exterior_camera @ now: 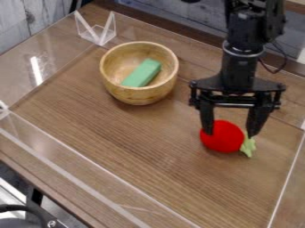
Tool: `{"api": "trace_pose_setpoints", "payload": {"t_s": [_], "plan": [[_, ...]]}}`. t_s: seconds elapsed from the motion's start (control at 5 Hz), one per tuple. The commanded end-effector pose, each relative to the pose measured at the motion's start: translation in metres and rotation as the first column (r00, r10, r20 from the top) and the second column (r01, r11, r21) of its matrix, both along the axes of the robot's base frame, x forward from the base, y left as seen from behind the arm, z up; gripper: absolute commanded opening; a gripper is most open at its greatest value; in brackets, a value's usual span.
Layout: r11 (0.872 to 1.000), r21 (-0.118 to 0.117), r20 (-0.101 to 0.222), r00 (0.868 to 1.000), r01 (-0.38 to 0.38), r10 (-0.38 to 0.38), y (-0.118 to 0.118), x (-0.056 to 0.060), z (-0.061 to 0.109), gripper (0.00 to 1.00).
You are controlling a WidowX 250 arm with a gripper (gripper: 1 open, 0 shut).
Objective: Move the red object to the left side of the table
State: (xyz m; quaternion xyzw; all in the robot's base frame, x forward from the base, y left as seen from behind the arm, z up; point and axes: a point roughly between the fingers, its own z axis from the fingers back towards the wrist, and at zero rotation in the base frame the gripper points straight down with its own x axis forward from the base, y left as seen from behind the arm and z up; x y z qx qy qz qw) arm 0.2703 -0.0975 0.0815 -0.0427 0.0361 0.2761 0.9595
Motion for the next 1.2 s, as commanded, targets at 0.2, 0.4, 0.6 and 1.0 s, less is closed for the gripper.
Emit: {"api": "trace_pose_setpoints", "payload": {"t_s": [0.2, 0.4, 0.6, 1.0], "plan": [[0.929, -0.045, 0.083, 0.926, -0.366, 0.369, -0.005, 0.007, 0.000, 1.00], [0.893, -0.056, 0.086, 0.889, -0.447, 0.450, -0.006, 0.011, -0.007, 1.00], [0.871, -0.059, 0.091, 0.866, -0.488, 0.492, 0.008, 0.024, -0.004, 1.00], [0.828, -0.048, 0.095, 0.822, -0.559, 0.561, 0.022, 0.034, -0.008, 1.00]]}}
